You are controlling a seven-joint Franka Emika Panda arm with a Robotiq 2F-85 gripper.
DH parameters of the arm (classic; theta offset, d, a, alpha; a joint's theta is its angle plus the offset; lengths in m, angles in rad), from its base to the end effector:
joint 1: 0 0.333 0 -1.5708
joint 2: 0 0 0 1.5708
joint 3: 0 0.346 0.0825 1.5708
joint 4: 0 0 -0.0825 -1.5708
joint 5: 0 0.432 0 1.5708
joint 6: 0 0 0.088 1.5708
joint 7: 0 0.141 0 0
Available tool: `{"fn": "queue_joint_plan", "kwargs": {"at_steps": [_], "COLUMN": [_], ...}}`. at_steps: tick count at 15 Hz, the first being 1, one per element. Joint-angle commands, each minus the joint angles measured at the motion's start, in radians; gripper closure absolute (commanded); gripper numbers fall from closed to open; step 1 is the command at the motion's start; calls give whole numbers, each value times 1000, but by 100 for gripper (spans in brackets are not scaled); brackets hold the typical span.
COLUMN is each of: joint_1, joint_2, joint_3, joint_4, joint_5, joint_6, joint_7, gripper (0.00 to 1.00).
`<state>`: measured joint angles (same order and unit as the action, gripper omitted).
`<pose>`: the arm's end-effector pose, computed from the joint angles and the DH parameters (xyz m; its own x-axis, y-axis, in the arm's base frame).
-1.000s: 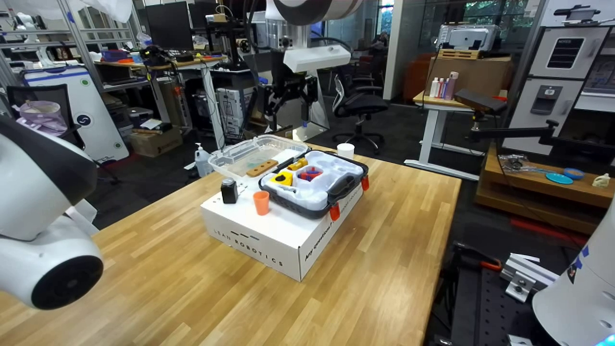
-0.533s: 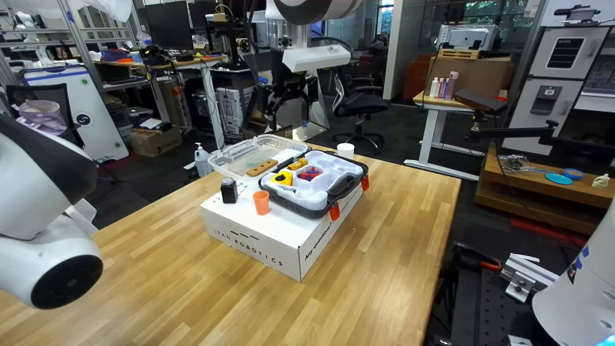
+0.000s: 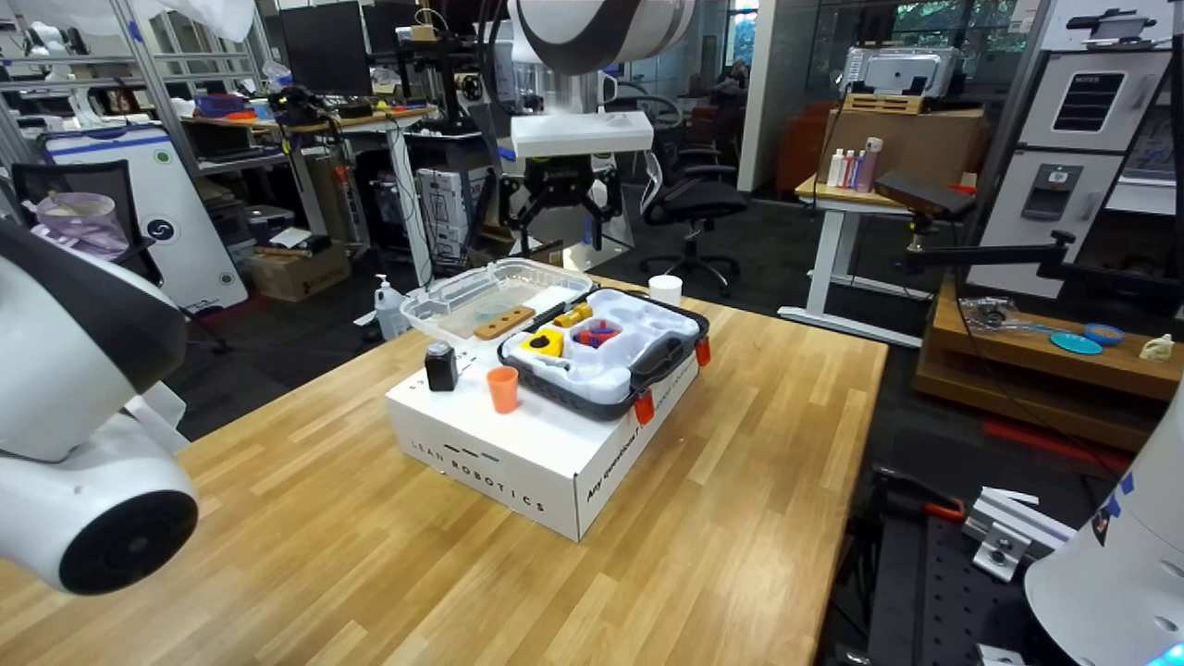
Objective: Take the right yellow object out of case and put it on the box
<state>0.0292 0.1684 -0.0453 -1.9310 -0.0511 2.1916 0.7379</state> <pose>0.6545 -0.0130 0.3816 0.7436 -0.6607 0.1024 -0.6622 -0.7490 -0.0232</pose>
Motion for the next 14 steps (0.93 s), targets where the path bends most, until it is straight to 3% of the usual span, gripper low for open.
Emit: {"fn": "queue_joint_plan", "kwargs": {"at_steps": [1,9,14], "joint_1": [1,-1,-1], "joint_2": [3,25,97], "joint_3": [-3,-5,-32], "joint_4": [6,37,102], "joint_5": [1,16,9], "joint_6": [-3,-19,-33], "joint_7": [27,80,240], "gripper": [0,0,0]}}
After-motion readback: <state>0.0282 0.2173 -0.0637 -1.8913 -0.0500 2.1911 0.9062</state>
